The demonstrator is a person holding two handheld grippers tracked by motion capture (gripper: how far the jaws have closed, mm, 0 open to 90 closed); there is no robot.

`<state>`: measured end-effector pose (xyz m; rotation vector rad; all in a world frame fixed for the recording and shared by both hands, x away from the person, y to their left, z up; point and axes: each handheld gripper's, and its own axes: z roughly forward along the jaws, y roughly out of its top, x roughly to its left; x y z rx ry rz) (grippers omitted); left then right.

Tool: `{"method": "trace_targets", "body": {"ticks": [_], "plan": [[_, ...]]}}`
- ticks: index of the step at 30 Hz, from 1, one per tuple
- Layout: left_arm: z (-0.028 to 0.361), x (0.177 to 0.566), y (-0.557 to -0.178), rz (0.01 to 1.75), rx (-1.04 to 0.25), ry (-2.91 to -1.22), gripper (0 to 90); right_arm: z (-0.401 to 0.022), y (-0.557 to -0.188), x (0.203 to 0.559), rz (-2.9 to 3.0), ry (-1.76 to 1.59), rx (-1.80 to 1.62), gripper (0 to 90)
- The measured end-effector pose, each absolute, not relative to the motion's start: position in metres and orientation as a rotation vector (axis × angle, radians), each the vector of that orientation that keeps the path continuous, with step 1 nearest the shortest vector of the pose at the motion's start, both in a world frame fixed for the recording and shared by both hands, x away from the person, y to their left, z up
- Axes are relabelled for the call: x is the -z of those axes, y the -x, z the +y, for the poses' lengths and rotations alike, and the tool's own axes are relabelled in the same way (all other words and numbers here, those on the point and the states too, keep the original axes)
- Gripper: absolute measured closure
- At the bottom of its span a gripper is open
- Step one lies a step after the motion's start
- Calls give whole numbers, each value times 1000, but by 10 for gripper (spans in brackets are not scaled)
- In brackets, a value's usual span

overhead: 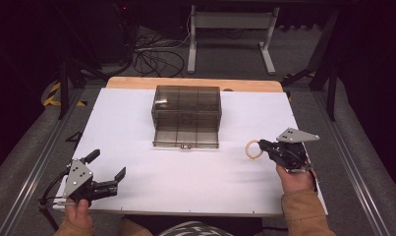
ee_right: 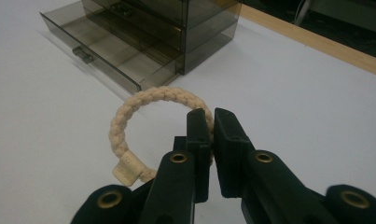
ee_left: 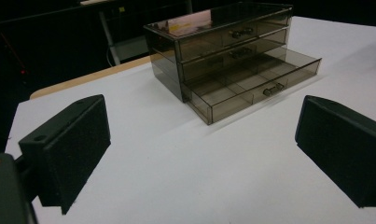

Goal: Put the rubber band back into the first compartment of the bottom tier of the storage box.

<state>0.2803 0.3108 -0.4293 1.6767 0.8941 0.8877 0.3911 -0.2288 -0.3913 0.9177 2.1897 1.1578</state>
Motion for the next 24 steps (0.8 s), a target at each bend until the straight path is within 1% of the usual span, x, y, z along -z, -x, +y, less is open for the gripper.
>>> {"method": "trace_targets", "body": {"ticks": [5,12,24], "plan": [[310,429,-280,892,-887,-1678,38,-234,-391,386,2187,-915,-1252,855],[310,429,-280,892,-890,-1677,38,-231,-392,380,2188,-895,-1278,855],[310,429,-281,891,-888,-1679,38,-212,-401,371,2206,-851,-1267,855]]}}
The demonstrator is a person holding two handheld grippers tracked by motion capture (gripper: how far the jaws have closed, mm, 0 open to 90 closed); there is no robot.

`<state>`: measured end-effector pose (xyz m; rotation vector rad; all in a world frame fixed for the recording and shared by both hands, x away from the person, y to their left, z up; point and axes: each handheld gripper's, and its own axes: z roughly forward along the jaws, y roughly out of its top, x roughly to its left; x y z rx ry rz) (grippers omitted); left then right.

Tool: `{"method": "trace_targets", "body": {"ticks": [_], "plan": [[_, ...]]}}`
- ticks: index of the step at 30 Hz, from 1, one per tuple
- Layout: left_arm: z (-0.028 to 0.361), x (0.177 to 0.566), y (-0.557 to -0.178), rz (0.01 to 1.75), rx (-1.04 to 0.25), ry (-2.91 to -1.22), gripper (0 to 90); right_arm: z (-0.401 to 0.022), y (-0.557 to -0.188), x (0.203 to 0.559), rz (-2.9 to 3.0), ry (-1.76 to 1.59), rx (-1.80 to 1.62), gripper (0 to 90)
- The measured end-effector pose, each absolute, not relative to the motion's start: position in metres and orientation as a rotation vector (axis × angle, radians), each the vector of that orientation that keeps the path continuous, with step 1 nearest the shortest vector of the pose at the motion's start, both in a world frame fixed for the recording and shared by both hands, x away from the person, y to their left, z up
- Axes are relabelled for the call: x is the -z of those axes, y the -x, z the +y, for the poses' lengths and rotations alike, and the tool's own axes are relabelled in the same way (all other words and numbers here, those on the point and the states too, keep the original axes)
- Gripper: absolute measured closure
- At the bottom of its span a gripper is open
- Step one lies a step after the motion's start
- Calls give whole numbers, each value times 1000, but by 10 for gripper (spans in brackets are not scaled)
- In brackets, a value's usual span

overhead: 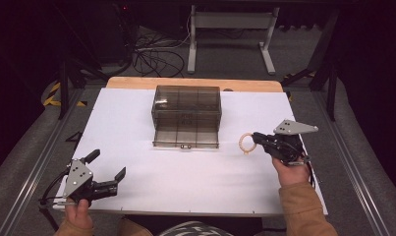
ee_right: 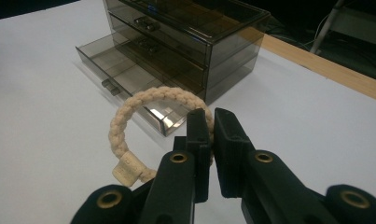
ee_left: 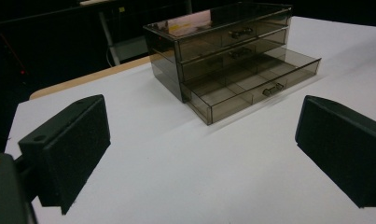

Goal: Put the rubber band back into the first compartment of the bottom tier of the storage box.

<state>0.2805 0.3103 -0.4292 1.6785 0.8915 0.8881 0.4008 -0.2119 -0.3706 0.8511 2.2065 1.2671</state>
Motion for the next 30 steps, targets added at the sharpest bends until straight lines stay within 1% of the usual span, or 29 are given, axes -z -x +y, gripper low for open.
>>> {"method": "trace_targets", "body": {"ticks": [30], "plan": [[311,429,-281,887,-889,-1686,38,-151,-424,357,2281,-727,-1284,852]]}}
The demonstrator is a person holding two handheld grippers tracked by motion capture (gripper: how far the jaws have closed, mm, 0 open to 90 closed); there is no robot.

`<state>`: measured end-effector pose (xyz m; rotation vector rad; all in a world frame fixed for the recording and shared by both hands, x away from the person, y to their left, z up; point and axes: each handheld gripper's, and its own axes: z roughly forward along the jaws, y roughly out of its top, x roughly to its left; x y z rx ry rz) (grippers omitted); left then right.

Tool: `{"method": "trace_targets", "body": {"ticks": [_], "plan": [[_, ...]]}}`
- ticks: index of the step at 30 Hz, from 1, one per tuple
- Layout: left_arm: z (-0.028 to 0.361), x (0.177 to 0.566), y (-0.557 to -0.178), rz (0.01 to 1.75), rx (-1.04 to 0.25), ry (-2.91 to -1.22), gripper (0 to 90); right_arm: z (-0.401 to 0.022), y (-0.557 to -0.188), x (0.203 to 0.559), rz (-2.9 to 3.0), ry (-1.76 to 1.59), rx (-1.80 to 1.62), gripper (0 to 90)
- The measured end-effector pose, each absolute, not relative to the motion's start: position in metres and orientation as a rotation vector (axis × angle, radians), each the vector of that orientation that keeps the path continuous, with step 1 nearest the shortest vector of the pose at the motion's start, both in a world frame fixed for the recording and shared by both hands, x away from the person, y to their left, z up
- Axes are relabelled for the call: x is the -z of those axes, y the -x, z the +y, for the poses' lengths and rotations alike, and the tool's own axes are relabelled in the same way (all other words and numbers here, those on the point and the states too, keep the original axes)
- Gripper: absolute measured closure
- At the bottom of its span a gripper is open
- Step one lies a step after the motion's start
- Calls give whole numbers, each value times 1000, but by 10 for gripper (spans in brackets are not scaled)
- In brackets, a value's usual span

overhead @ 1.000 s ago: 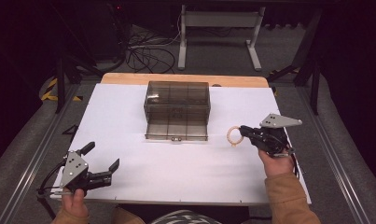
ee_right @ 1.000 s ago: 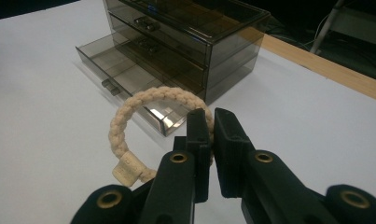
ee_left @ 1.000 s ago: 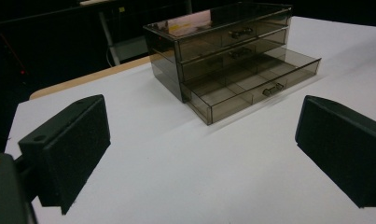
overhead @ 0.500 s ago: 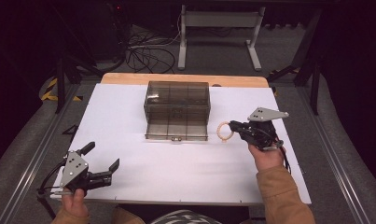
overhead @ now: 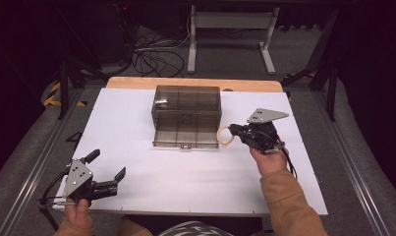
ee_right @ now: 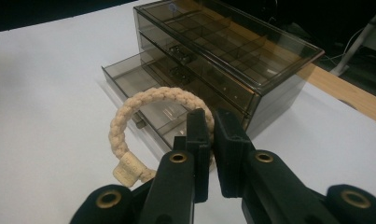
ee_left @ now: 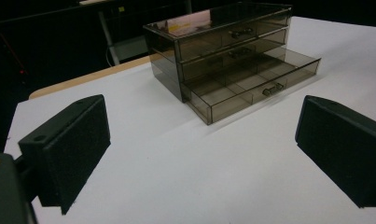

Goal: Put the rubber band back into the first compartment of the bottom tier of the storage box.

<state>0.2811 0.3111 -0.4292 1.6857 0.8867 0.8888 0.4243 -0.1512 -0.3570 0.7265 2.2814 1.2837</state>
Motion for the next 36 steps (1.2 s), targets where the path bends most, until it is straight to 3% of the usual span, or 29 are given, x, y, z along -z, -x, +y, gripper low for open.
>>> {"method": "trace_targets", "body": {"ticks": [36], "plan": [[312,429,-281,883,-888,-1685,38,-73,-451,375,2322,-648,-1376,850]]}}
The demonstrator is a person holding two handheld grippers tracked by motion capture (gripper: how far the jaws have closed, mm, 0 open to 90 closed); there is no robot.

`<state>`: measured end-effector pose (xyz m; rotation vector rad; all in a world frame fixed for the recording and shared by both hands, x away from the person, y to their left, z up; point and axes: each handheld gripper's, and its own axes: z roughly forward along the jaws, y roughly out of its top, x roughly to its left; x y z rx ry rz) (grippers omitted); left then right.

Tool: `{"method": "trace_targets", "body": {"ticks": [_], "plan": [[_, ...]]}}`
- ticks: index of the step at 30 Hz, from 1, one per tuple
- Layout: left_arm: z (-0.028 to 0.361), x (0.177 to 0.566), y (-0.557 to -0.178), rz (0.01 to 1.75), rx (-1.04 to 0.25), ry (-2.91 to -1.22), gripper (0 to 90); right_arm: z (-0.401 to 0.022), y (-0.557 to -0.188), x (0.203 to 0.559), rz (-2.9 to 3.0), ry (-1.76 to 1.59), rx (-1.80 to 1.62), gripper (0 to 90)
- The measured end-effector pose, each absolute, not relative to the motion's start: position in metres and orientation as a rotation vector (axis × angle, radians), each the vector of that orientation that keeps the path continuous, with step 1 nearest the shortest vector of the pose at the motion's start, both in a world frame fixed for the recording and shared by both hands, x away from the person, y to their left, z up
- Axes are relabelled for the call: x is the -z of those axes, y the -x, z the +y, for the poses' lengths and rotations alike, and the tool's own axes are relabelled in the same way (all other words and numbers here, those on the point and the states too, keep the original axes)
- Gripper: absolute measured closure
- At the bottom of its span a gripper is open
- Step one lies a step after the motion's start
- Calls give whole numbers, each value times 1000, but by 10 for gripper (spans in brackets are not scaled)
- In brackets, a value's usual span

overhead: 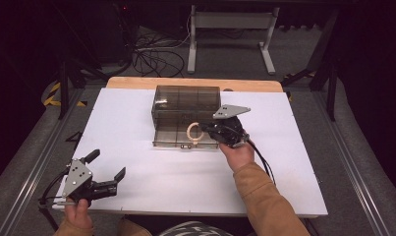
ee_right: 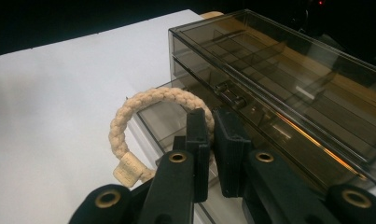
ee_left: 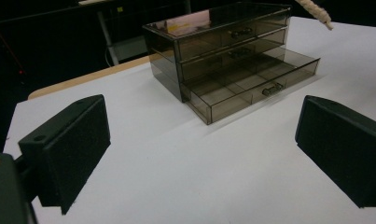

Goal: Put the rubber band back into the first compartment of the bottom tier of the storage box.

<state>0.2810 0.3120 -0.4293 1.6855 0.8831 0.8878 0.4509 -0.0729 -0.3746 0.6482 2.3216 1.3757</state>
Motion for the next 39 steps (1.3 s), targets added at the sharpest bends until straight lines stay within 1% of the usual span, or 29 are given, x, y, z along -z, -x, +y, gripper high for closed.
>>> {"method": "trace_targets", "body": {"ticks": [22,39], "plan": [[312,430,-281,881,-883,-1686,38,-35,-467,403,2291,-639,-1408,847],[313,430,-281,884,-874,-1685,38,-4,-474,420,2295,-635,-1347,844]]}}
